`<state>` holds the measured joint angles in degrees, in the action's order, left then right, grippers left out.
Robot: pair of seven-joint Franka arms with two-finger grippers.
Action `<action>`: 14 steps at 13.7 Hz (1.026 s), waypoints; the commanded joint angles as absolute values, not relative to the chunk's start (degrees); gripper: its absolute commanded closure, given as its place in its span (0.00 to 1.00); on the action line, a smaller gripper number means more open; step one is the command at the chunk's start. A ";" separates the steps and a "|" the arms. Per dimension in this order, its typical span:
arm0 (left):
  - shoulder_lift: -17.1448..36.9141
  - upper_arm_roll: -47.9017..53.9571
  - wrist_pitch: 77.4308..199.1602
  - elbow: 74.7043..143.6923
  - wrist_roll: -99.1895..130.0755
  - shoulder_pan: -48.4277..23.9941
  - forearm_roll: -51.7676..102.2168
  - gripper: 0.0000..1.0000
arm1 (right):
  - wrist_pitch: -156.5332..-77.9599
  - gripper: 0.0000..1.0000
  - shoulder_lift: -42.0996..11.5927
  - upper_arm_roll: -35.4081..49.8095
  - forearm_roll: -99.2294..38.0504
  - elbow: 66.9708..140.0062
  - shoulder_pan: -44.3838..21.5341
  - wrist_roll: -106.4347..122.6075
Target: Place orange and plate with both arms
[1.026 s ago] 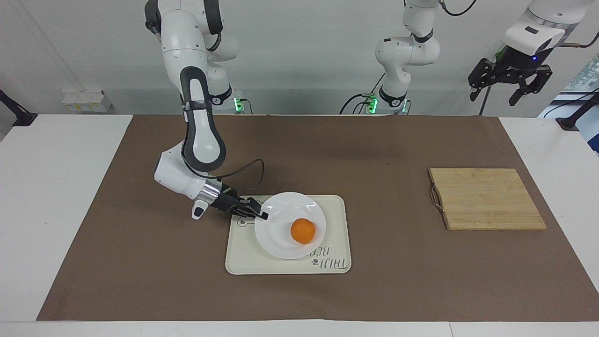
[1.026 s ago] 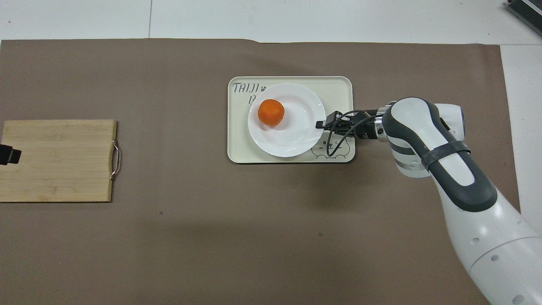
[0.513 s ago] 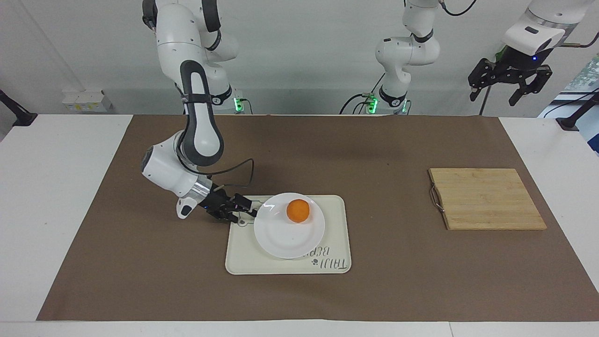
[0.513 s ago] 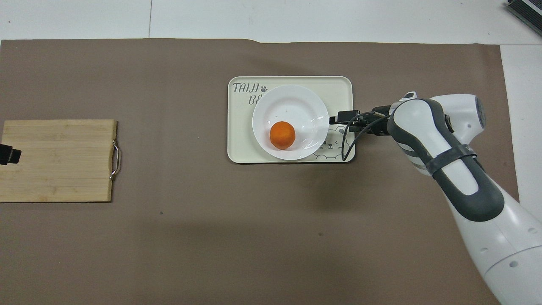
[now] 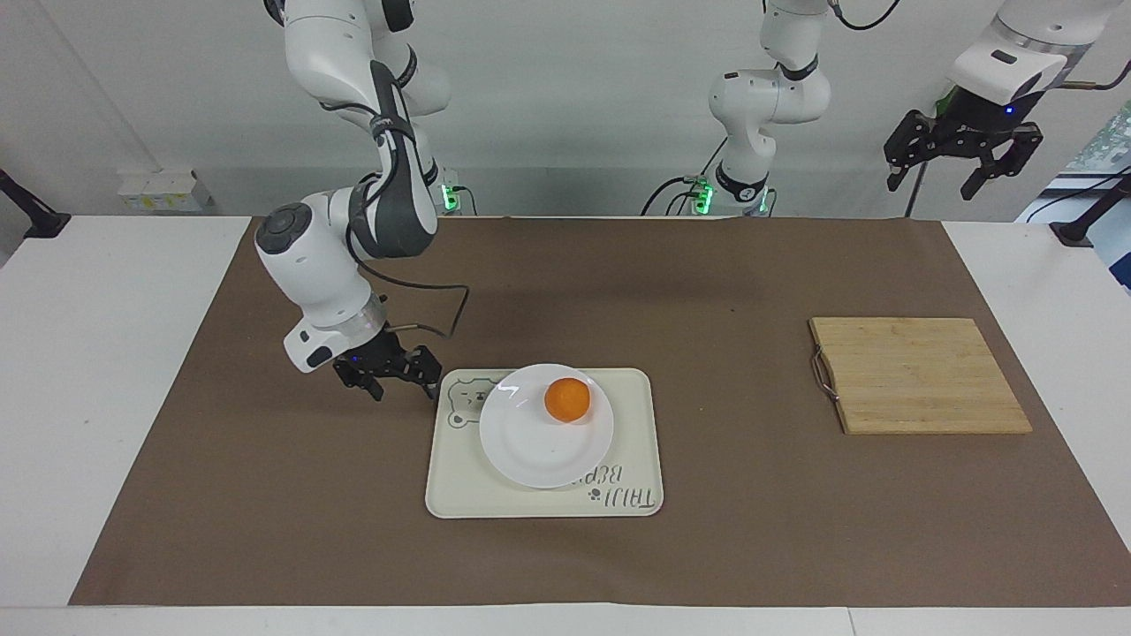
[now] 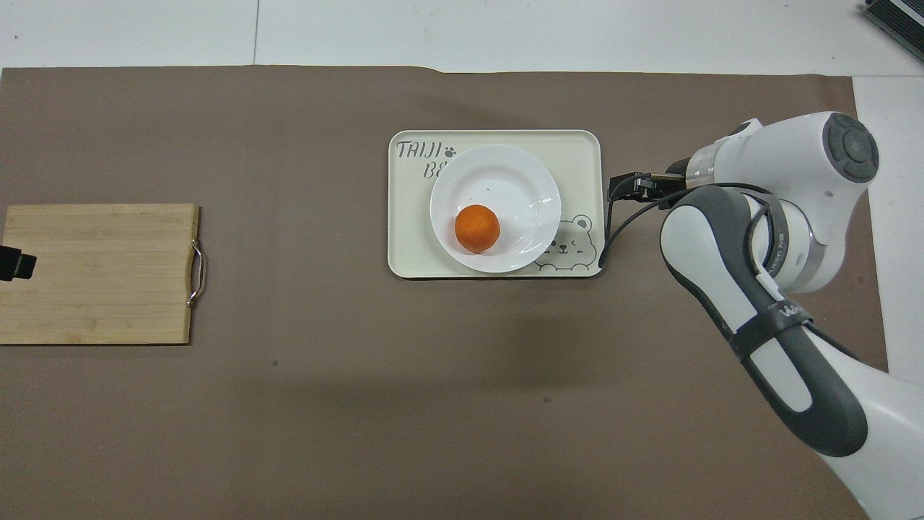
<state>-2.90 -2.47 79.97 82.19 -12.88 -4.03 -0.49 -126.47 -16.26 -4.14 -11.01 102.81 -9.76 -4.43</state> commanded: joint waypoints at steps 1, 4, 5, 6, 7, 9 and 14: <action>-4.22 -2.55 79.89 83.58 -12.39 -4.13 -1.05 0.00 | -121.92 0.00 -12.41 -4.39 -6.43 102.92 -8.27 -5.45; -4.22 -2.55 79.89 83.58 -12.39 -4.13 -1.05 0.00 | -118.84 0.00 -8.36 -4.39 -5.02 102.83 -5.28 -5.45; -4.22 -2.55 79.89 83.58 -12.39 -4.13 -1.05 0.00 | -117.09 0.00 -6.87 -4.39 -4.14 102.83 -4.66 -5.45; -4.22 -2.55 79.89 83.58 -12.39 -4.13 -1.05 0.00 | -115.33 0.00 -5.38 -4.57 -3.43 102.66 -3.79 -5.45; -4.22 -2.55 79.89 83.58 -12.39 -4.13 -1.05 0.00 | -112.53 0.00 -4.14 -4.74 -1.95 101.44 -3.00 -5.36; -4.22 -2.46 79.81 83.58 -12.57 -4.13 -1.05 0.00 | -104.89 0.00 -2.90 -4.83 -0.53 97.58 -2.64 -5.36; -4.22 -2.02 79.98 83.67 -12.40 -4.83 -0.97 0.00 | -90.29 0.00 -2.02 -8.00 0.44 87.55 -2.55 -4.84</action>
<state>-2.90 -1.69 79.97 82.19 -12.88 -4.25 -0.49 -95.06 -1.55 -7.41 -0.68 91.31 -2.81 -4.47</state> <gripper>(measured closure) 0.000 0.000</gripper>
